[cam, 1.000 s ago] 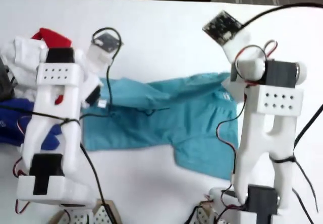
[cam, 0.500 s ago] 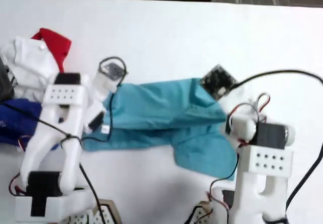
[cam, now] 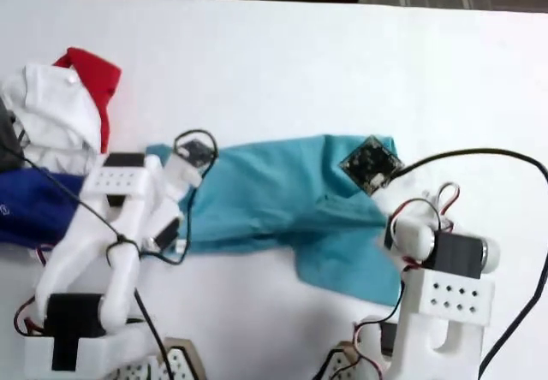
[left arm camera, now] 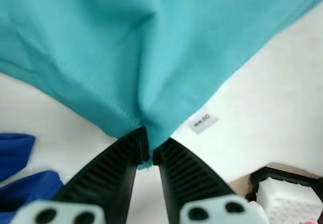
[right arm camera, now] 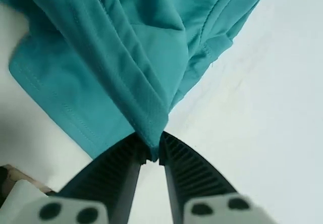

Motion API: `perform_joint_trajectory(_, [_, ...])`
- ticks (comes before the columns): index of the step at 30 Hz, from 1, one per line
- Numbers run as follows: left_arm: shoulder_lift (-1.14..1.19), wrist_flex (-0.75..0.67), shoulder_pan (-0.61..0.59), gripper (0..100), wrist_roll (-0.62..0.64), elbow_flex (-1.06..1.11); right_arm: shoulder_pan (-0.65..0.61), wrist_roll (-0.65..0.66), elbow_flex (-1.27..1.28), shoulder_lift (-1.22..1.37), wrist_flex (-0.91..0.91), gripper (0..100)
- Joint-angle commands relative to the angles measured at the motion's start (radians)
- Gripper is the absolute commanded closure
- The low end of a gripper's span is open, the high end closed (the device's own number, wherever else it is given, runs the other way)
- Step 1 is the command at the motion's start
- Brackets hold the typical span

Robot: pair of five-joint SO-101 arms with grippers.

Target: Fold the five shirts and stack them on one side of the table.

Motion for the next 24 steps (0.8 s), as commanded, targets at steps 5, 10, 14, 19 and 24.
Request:
perform_joint_trajectory(5, [-0.040,-0.049,0.003,97,-0.005,0.039,0.022,0.038,0.097,-0.028,-0.027,97.8])
perform_joint_trajectory(10, [-0.040,-0.080,0.003,97,-0.006,0.054,0.024,0.037,0.161,-0.028,-0.084,97.8])
perform_joint_trajectory(14, [-0.040,-0.126,0.008,97,-0.006,0.113,0.024,0.041,0.204,-0.028,-0.088,97.8])
perform_joint_trajectory(19, [-0.040,-0.157,0.003,97,-0.006,0.143,0.022,0.041,0.250,-0.028,-0.120,97.8])
perform_joint_trajectory(24, [-0.040,-0.155,0.003,97,-0.005,0.143,0.022,0.041,0.278,-0.028,-0.124,97.8])
